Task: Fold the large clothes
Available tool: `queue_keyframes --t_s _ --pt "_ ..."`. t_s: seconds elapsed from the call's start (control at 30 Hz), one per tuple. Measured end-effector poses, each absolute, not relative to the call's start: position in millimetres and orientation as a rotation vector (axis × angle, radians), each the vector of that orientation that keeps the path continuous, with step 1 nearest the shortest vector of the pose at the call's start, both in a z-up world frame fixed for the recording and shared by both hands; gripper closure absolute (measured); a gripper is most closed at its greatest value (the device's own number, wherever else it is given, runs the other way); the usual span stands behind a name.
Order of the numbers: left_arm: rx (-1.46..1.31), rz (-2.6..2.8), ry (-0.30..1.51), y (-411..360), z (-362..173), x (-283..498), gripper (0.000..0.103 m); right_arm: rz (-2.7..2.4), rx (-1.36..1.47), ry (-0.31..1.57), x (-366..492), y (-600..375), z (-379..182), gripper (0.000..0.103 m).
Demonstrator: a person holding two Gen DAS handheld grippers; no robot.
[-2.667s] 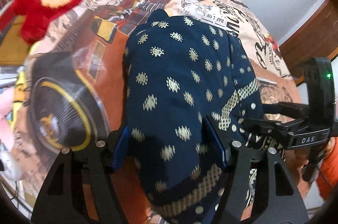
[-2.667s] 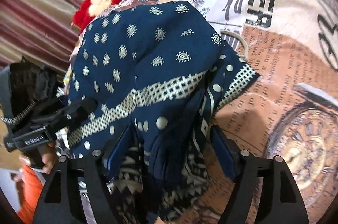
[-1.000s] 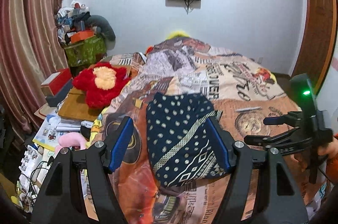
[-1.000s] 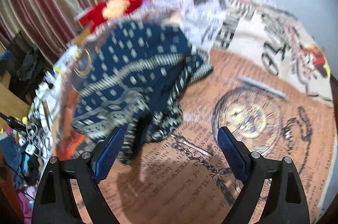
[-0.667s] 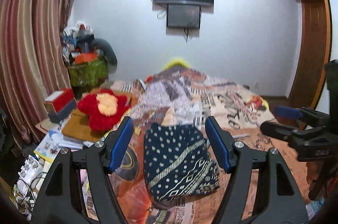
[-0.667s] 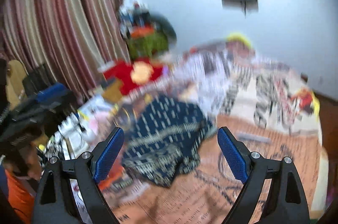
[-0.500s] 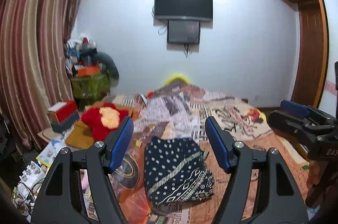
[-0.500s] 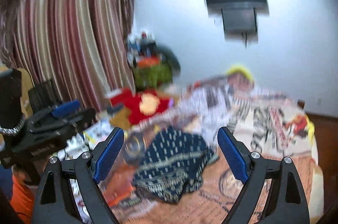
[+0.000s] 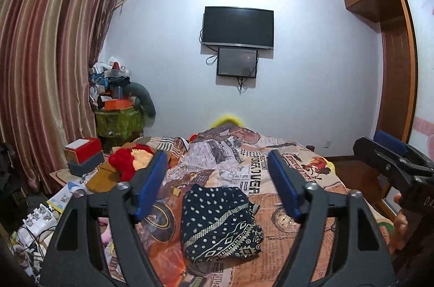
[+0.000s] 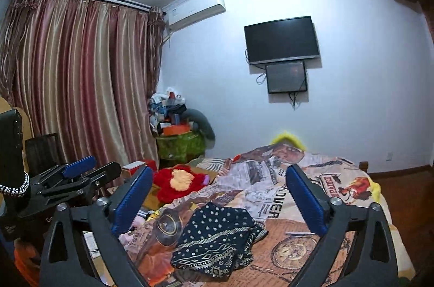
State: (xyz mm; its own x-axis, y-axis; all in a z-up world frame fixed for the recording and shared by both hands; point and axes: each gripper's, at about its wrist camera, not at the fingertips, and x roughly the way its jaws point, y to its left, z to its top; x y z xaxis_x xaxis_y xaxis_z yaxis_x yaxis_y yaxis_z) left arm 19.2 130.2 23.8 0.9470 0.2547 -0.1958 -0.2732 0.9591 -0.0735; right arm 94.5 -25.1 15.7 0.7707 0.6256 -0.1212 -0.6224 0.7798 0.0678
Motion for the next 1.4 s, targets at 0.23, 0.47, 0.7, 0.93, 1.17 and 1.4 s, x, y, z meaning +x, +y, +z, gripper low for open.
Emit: queue_keyframes --t_s 0.23,0.47,0.7,0.93,1.17,1.4 --pt "-0.113 0.271 0.19 129.0 15.2 15.8 0.013 0.631 0.013 0.17 94.3 -30.0 10.4 0.0" --pt "-0.11 0.266 0.196 126.3 10.9 15.6 0.009 0.603 0.02 0.193 96.9 -31.2 5.9 0.0" --pt "-0.105 0.258 0.202 126.9 7.6 16.7 0.005 0.597 0.017 0.199 96.2 -29.9 1.6 0.0" --pt "-0.102 0.251 0.21 125.8 4.9 18.5 0.004 0.597 0.022 0.21 97.6 -30.5 -0.8 0.0" --pt "-0.108 0.243 0.226 126.6 2.5 20.3 0.004 0.589 0.03 0.218 100.4 -30.8 -4.6 0.0" --pt "-0.135 0.216 0.242 129.6 2.9 22.4 0.004 0.589 0.033 0.219 100.8 -31.9 -5.8 0.0"
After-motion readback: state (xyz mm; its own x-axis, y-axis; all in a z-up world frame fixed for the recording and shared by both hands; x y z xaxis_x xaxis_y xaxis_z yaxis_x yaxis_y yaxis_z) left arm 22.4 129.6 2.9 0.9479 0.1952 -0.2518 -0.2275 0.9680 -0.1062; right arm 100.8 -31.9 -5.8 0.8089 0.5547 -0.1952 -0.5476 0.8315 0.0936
